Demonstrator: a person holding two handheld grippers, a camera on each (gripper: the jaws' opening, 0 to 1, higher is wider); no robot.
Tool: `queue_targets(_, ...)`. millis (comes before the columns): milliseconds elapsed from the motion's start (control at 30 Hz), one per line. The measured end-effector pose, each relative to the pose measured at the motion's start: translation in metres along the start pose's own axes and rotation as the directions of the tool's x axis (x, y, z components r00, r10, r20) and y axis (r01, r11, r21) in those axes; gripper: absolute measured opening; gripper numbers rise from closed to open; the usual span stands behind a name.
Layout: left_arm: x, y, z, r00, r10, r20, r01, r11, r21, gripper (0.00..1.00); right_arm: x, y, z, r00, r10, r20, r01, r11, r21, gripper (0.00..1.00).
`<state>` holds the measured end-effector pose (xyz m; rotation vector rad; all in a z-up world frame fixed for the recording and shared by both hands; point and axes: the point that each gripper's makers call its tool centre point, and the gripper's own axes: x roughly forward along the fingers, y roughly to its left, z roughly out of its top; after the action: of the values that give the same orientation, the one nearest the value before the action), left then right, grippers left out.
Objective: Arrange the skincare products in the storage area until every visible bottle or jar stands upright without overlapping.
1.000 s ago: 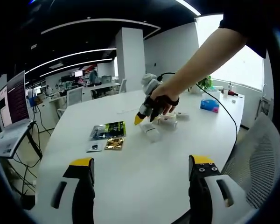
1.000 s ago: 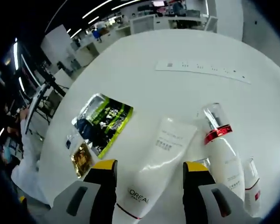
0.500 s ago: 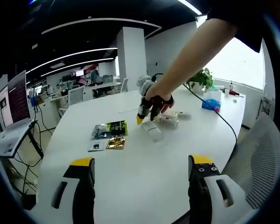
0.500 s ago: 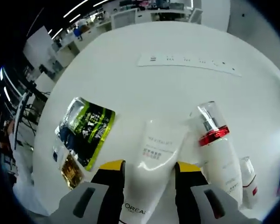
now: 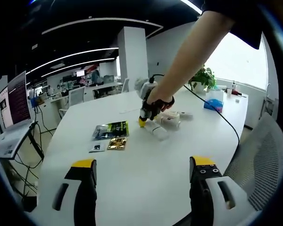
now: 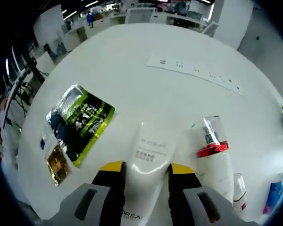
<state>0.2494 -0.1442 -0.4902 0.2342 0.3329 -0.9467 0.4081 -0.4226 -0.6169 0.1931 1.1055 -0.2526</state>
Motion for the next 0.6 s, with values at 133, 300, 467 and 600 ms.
queue_targets(133, 0.001, -0.002, -0.001, 1.0, -0.008, -0.006, 0.008, 1.0, 0.004, 0.74, 0.0, 0.0, 0.001, 1.0, 0.0, 0.014, 0.0, 1.0, 0.016, 0.26)
queue_targets(300, 0.002, -0.002, -0.003, 1.0, -0.013, -0.015, 0.014, 1.0, 0.01, 0.74, -0.006, 0.003, 0.0, 0.999, 0.018, 0.028, -0.018, 1.0, 0.015, 0.24)
queue_targets(467, 0.002, -0.004, -0.003, 1.0, -0.02, -0.016, 0.02, 1.0, 0.016, 0.74, -0.008, -0.001, 0.01, 0.997, 0.016, 0.08, -0.013, 0.999, -0.035, 0.24)
queue_targets(600, 0.002, -0.003, -0.003, 1.0, -0.017, -0.017, 0.017, 1.0, 0.022, 0.74, -0.012, 0.002, 0.018, 0.987, 0.059, 0.151, -0.052, 0.997, -0.051, 0.24)
